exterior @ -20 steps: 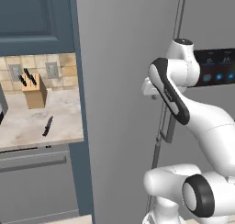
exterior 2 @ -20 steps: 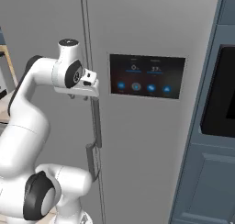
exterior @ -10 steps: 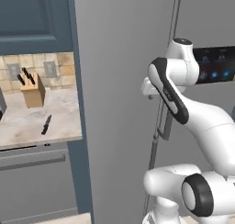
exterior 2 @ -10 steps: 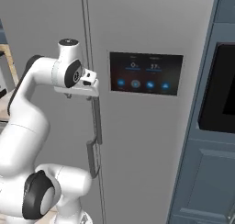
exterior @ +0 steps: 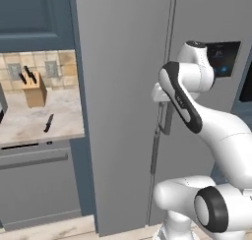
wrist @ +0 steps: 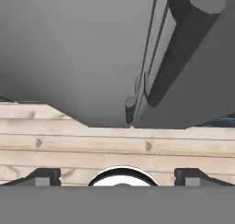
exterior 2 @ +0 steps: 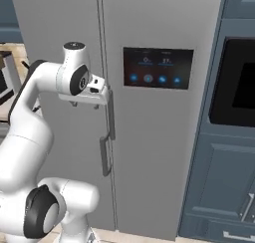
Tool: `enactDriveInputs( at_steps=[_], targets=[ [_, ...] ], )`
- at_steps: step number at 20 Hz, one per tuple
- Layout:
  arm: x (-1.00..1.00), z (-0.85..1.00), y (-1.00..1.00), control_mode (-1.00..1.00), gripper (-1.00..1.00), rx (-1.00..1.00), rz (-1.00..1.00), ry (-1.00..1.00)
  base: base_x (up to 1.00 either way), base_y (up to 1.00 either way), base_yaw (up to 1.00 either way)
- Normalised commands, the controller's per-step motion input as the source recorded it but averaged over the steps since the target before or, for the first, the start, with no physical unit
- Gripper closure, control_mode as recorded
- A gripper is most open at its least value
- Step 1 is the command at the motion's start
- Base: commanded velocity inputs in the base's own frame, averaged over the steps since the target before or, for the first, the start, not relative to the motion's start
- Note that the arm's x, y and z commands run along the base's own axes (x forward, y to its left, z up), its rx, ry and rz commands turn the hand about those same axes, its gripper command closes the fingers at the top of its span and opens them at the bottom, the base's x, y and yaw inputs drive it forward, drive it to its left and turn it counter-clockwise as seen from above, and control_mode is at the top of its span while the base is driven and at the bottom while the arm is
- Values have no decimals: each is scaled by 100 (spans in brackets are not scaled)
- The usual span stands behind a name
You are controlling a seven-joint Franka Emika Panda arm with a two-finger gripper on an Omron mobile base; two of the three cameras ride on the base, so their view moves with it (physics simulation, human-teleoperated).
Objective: Retrieve the butter from the fridge and place it on a plate on the dining table. Then retrieve the butter knife by the fridge and place it near the plate.
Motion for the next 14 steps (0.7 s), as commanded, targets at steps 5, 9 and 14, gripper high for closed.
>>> enactDriveInputs(
  at_steps=[5,9,14],
  targets=[
    [0,0,0,100,-100,0,0,0,-36,-16,-1],
    [0,0,0,100,-100,0,0,0,-11,-38,0],
    [0,0,0,100,-100,0,0,0,0,-44,0]
  ],
)
